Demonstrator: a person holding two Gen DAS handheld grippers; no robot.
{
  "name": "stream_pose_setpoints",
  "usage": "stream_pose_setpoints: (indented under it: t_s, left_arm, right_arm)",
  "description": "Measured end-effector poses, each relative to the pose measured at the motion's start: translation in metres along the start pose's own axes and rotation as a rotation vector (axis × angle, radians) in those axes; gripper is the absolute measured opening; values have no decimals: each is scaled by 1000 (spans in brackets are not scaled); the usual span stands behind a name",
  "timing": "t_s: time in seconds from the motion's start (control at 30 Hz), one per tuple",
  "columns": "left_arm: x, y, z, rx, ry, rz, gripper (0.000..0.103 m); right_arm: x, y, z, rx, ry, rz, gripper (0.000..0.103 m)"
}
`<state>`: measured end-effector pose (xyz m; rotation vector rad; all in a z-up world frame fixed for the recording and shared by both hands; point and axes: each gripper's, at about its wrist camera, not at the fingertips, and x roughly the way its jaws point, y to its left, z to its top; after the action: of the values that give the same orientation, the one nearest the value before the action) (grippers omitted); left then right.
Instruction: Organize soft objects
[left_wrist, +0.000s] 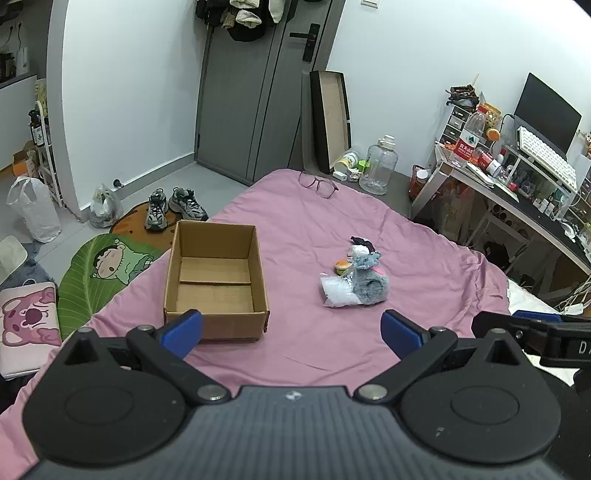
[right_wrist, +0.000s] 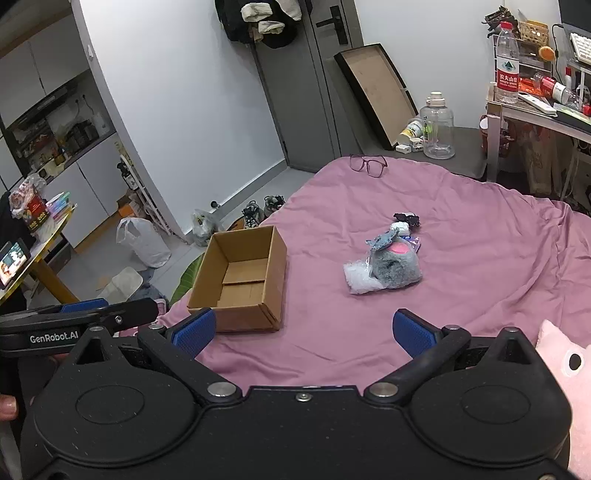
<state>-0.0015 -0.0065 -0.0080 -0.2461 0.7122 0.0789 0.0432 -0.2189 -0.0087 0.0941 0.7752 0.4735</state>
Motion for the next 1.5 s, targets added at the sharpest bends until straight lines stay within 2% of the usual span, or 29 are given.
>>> stream_pose_setpoints:
  t_s: [1.5]
  left_arm:
    - [4, 0, 1, -1, 9, -2, 102]
  right_arm:
    - [-2, 6, -3, -11, -16, -24, 103]
